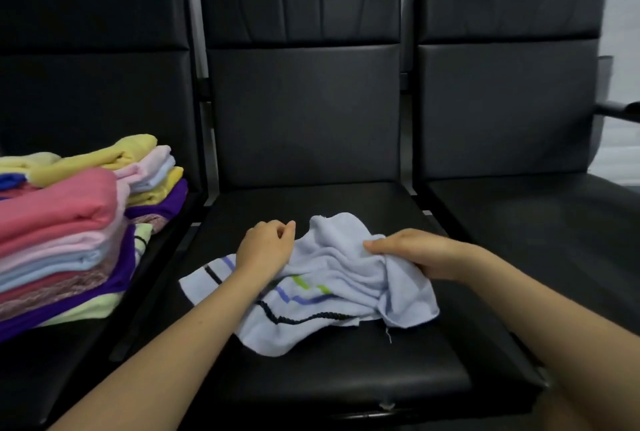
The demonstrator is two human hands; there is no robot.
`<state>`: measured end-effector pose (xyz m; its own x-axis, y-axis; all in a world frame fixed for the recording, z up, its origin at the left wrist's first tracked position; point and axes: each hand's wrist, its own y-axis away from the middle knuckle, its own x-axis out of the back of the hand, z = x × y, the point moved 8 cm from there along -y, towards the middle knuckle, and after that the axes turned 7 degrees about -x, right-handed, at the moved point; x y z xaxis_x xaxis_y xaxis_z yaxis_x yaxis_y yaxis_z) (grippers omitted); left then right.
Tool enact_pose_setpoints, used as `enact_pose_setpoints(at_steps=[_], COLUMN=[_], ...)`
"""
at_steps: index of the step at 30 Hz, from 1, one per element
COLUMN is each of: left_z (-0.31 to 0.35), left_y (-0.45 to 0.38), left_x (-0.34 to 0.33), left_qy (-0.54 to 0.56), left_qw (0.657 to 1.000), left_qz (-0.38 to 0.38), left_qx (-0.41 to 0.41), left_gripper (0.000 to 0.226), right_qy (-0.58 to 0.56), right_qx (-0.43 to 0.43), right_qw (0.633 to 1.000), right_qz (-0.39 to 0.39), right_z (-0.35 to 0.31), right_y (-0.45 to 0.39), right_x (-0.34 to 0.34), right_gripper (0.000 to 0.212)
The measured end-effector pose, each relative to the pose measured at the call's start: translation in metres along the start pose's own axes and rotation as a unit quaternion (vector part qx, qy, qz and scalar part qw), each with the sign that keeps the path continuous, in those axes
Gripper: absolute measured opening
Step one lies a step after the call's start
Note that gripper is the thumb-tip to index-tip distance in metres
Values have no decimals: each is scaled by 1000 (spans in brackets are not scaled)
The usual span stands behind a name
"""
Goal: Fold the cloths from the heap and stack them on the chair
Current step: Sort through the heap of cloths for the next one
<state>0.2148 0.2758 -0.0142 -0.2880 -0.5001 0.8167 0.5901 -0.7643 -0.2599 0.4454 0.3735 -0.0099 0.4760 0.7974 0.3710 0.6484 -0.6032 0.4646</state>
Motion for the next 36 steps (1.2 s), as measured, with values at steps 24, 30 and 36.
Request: enact_pose_setpoints(at_steps=[24,30,36], left_z=[18,23,13], left_y=[42,35,20], left_x=[-6,9,44], left_qy=[612,642,705], left_qw=[761,739,692], left_qz=[-27,-64,-2], left_qx=[215,194,157], left_gripper=[38,33,17], right_qy=[-61,-200,-252], right_qx=[12,49,234], right_qw=[998,979,913], right_qz=[-7,15,219], right_z=[-17,-15,-67], right_y=[-38,-34,-2], right_x=[-54,-42,30], right_gripper=[27,15,30])
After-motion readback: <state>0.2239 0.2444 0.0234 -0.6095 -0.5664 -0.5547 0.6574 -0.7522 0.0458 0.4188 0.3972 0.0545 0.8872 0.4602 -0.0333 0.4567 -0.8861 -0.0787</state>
